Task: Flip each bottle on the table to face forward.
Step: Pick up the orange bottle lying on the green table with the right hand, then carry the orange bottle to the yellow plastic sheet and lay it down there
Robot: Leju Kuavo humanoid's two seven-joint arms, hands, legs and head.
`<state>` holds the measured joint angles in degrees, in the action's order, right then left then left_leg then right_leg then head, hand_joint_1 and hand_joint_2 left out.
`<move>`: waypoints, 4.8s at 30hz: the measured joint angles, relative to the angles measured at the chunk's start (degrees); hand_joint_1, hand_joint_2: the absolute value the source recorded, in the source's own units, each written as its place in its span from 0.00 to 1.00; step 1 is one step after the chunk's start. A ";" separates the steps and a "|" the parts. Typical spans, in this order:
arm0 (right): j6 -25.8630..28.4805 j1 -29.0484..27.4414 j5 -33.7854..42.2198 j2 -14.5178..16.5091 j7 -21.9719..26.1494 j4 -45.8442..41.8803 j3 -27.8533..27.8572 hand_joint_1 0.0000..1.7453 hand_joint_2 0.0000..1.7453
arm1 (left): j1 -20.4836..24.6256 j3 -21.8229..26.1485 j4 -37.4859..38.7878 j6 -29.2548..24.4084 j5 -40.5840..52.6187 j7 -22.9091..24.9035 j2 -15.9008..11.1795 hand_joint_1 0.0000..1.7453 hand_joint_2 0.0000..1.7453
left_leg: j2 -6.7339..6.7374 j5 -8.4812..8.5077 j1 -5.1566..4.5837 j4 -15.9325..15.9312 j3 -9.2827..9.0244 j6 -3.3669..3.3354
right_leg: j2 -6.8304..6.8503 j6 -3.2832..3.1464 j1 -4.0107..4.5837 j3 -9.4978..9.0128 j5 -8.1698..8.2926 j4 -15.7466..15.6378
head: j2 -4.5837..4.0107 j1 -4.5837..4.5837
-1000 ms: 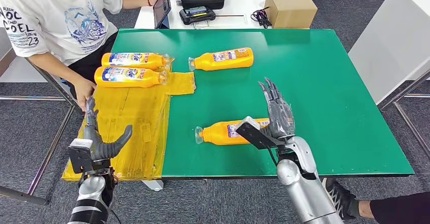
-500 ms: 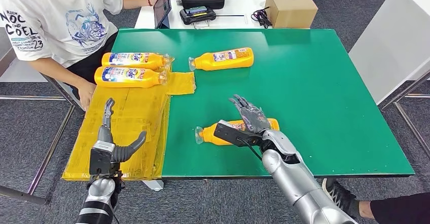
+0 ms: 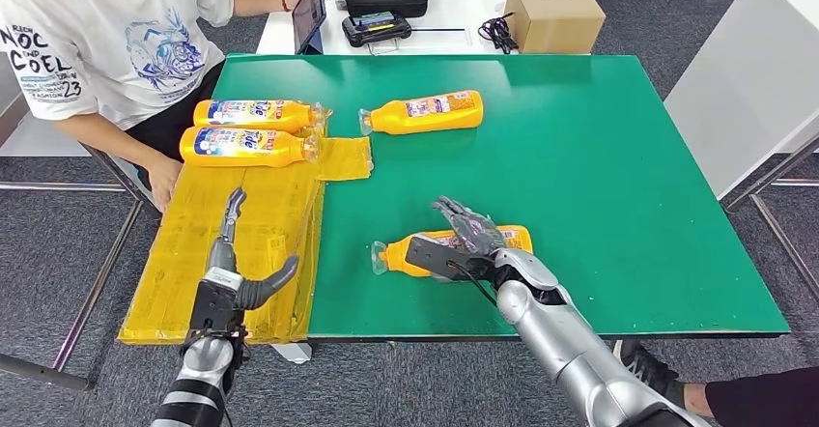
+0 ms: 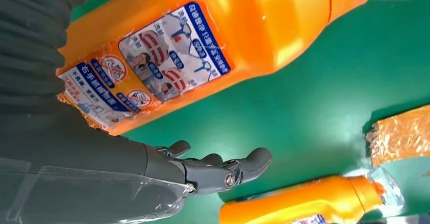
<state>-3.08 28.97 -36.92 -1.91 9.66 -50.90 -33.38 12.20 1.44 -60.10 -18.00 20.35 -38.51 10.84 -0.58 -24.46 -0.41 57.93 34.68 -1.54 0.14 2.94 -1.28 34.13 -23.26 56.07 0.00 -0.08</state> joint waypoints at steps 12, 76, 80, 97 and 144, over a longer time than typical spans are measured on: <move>-2.93 0.81 1.80 -3.05 -1.72 1.61 -2.24 0.00 1.00 | 1.22 -0.27 2.02 0.18 -0.11 0.00 0.00 0.00 1.00 | -0.01 0.00 -0.01 0.01 -0.03 0.00 | 0.01 0.00 -0.01 -0.02 0.00 -0.02 | 0.00 0.00; 12.92 -14.59 10.86 -2.33 11.13 -18.18 7.51 1.00 1.00 | 2.32 -2.22 4.95 3.35 -4.85 0.68 0.98 0.00 1.00 | -0.07 -0.01 0.03 0.01 0.09 -0.01 | 0.06 0.00 0.04 0.02 -0.01 0.00 | 0.00 0.01; 17.84 -18.10 14.76 2.78 16.27 -26.66 13.39 1.00 1.00 | 1.28 -2.32 3.13 6.03 -7.66 2.51 1.54 0.00 1.00 | -0.16 -0.01 0.04 0.01 0.11 -0.01 | 0.10 -0.01 0.04 0.07 -0.03 -0.01 | 0.00 -0.01; 22.55 -27.88 12.37 10.03 26.42 -33.75 22.79 1.00 1.00 | -1.31 -11.64 -4.00 28.54 -34.84 17.81 1.96 0.00 1.00 | -0.09 -0.03 0.04 -0.01 0.16 -0.01 | 0.08 -0.01 0.05 0.09 -0.03 -0.02 | 0.00 0.00; 19.71 -21.81 14.81 19.01 28.58 -7.50 7.24 1.00 1.00 | -0.82 -18.27 -5.18 30.08 -34.97 18.03 0.32 0.09 1.00 | -0.02 -0.01 0.07 -0.02 0.17 0.00 | 0.04 -0.02 0.07 0.12 -0.03 -0.01 | 0.00 0.02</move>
<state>16.64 7.16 -22.12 17.11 38.24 -58.40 -26.14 11.38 -16.83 -65.28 12.08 -14.62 -20.48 11.16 -0.61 -24.47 -0.35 57.91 34.85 -1.54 0.18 2.91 -1.21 34.24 -23.30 56.06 0.00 -0.05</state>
